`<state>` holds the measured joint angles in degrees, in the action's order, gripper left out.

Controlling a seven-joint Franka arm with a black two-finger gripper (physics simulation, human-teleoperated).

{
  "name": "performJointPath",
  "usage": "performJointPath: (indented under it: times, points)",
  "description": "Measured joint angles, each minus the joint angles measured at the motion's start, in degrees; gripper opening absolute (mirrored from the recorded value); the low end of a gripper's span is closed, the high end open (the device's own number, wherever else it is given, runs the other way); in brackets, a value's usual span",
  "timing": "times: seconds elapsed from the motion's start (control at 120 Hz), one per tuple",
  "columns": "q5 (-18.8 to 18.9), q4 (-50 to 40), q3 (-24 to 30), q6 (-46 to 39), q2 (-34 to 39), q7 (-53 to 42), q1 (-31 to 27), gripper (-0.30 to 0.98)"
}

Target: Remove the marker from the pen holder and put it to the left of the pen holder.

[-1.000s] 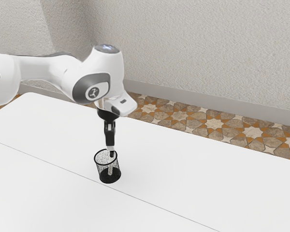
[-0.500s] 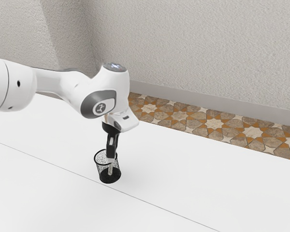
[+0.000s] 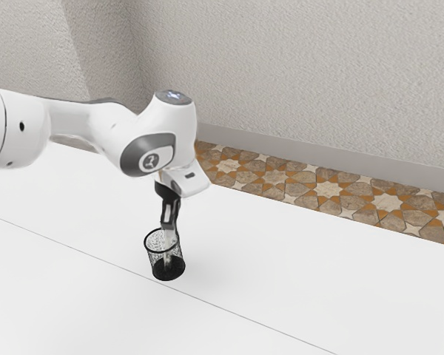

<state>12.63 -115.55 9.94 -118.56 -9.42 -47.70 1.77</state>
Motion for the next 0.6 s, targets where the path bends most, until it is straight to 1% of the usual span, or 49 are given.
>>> performJointPath:
  times: [0.142, 0.275, 0.358, 0.483, 0.6]
  points:
    - [0.43, 0.76, -0.46, 1.92, 5.01, -0.08, -0.54, -0.06]
    - [0.78, 5.19, -0.71, 5.05, 7.77, -0.14, -0.98, -0.07]
    - [2.01, 7.66, -2.05, 7.69, 8.07, -0.17, 0.06, -0.08]
    - [4.54, 8.46, -5.21, 11.15, 7.69, -0.18, 2.06, -0.08]
    - [8.15, 9.00, -6.21, 14.53, 6.10, 0.48, 0.55, -0.07]
